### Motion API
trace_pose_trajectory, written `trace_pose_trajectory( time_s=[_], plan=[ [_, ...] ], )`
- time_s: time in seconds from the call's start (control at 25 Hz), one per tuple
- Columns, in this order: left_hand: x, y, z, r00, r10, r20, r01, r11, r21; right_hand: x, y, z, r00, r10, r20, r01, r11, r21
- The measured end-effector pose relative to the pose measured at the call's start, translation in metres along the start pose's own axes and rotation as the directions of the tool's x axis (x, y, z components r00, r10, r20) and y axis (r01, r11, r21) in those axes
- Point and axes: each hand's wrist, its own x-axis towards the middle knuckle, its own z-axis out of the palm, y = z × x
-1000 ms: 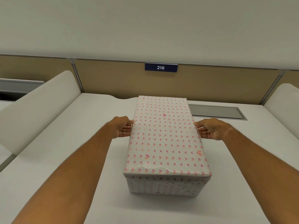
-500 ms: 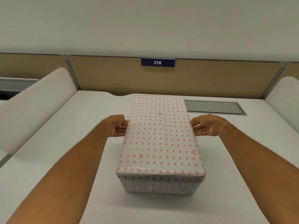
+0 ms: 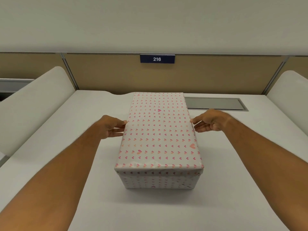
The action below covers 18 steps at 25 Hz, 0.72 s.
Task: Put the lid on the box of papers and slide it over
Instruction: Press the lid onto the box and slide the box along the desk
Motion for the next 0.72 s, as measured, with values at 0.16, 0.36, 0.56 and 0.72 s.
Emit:
trace_pose_trajectory(
  time_s=[0.16, 0.36, 0.56, 0.72],
  plan=[
    [-0.007, 0.003, -0.002, 1.0, -0.003, 0.024, 0.002, 0.999, 0.032, -0.004, -0.002, -0.001, 0.999, 0.018, 0.032, -0.018, 1.0, -0.001],
    [-0.011, 0.006, 0.006, 1.0, 0.01, -0.004, -0.01, 0.997, 0.071, -0.002, 0.001, 0.004, 0.999, 0.024, 0.03, -0.024, 1.0, 0.014],
    [-0.011, 0.006, 0.01, 0.998, 0.043, -0.036, -0.041, 0.997, 0.067, -0.001, -0.005, 0.005, 0.999, -0.008, 0.037, 0.008, 1.0, -0.005],
    [-0.009, 0.002, 0.016, 0.998, 0.043, -0.047, -0.042, 0.999, 0.016, 0.003, -0.004, 0.008, 0.998, -0.025, 0.054, 0.023, 0.999, 0.029]
  ],
)
